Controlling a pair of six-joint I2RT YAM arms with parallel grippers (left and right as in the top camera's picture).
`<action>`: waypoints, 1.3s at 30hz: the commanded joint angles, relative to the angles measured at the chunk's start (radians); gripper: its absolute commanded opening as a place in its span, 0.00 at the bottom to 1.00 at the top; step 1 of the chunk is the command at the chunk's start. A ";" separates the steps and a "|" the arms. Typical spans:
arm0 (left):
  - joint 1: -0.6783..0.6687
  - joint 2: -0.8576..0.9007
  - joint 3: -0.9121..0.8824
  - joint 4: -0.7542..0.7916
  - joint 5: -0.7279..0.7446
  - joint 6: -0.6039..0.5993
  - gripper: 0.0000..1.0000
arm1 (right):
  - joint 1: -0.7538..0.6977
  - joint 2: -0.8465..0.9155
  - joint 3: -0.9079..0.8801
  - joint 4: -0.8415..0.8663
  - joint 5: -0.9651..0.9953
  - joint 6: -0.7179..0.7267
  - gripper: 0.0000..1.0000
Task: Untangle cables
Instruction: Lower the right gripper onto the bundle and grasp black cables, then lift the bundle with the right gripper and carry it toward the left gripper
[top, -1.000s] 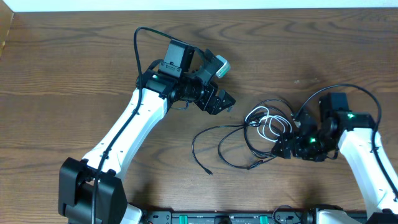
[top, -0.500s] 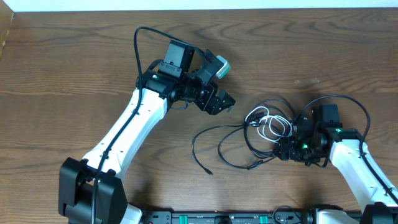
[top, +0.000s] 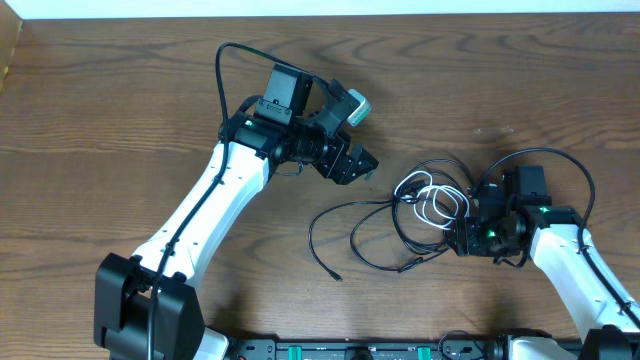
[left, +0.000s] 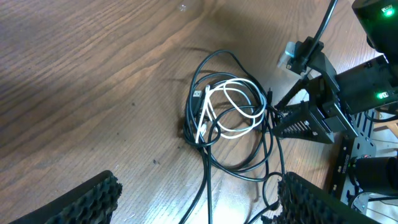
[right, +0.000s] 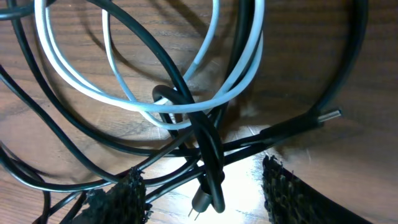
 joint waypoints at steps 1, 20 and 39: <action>-0.001 0.005 0.015 -0.001 -0.005 0.013 0.82 | 0.016 0.000 -0.006 -0.010 0.016 -0.026 0.51; -0.001 0.005 0.015 -0.012 -0.005 0.013 0.82 | 0.015 0.000 -0.054 0.124 -0.037 0.055 0.01; -0.001 0.005 0.015 -0.012 -0.005 0.013 0.82 | 0.016 -0.001 -0.031 0.388 0.259 0.363 0.01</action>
